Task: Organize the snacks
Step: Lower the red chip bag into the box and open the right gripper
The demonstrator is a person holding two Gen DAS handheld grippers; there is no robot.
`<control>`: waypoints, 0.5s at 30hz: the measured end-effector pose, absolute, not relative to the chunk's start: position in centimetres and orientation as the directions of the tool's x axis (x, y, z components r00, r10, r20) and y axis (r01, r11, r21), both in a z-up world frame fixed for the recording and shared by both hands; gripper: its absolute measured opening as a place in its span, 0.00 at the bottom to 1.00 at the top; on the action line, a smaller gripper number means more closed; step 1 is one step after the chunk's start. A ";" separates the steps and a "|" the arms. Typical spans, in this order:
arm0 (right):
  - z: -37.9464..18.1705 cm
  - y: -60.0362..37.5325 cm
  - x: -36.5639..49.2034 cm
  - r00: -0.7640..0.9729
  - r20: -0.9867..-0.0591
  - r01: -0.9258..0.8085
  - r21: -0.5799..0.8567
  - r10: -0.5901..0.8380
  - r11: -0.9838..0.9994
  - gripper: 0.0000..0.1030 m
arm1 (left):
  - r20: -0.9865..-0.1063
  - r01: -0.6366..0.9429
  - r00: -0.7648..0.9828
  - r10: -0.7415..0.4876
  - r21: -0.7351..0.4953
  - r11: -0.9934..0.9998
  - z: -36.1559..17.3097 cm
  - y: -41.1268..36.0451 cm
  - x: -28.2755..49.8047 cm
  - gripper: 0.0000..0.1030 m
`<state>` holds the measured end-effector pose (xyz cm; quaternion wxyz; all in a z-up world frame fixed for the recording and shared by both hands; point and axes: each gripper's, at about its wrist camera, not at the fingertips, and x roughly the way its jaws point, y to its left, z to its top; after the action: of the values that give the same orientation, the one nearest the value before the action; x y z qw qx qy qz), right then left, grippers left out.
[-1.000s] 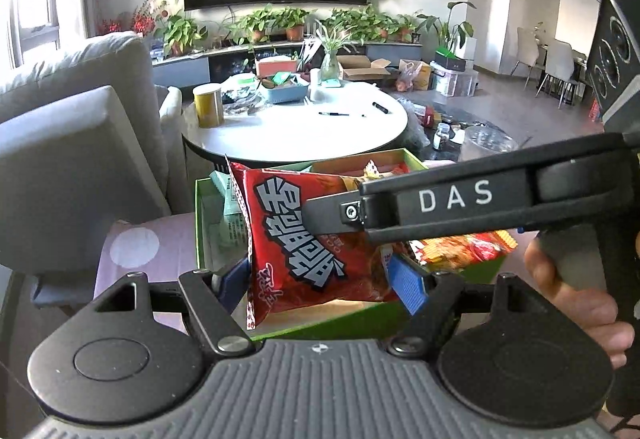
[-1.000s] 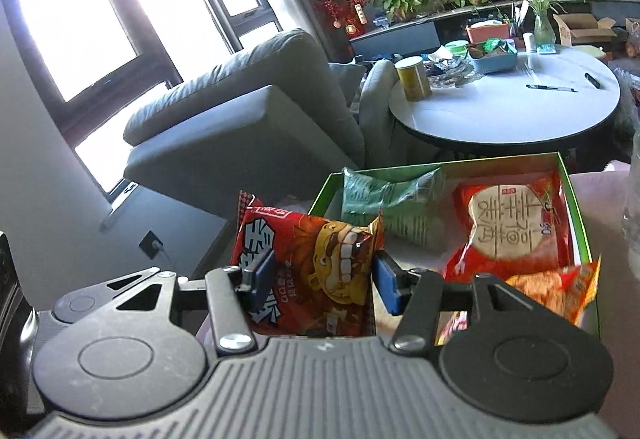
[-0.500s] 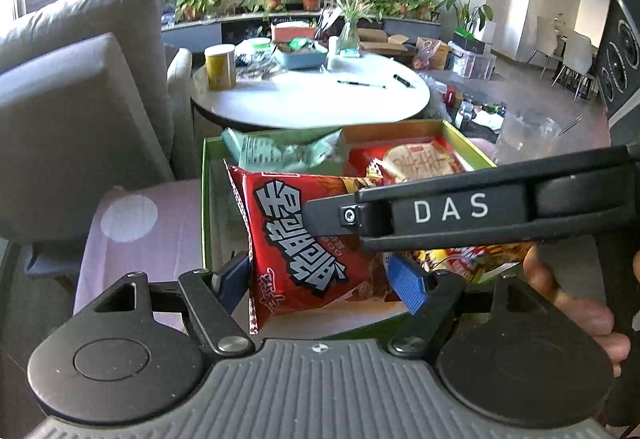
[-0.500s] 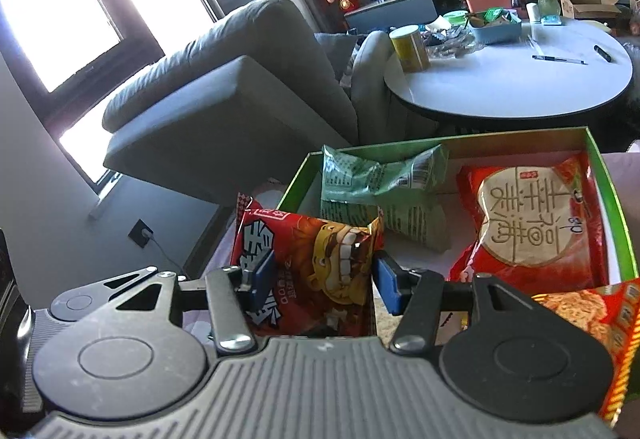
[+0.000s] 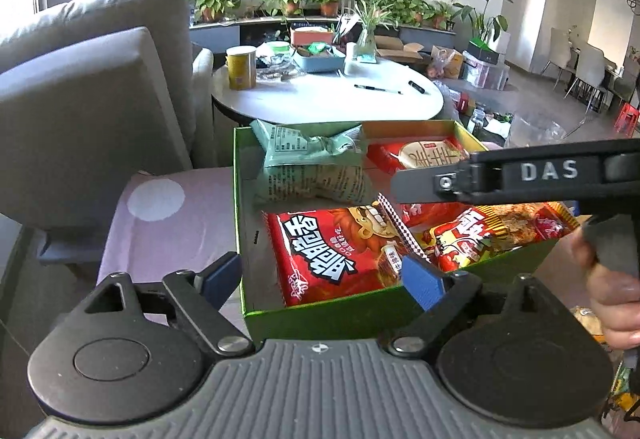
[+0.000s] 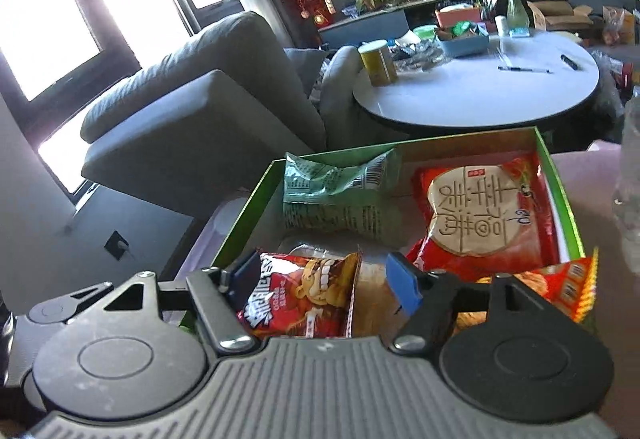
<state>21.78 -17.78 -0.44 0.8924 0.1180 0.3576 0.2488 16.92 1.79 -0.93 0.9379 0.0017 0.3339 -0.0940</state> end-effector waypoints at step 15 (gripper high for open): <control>1.5 -19.4 17.1 0.619 -0.556 -0.370 0.415 0.554 0.831 0.60 | -0.607 0.189 0.769 -0.202 -0.086 0.978 0.6 1.7 11.6 0.84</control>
<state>17.07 -19.35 1.46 0.8902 0.1311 0.3507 0.2594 11.55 1.66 0.65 0.9404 -0.0101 0.3237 -0.1041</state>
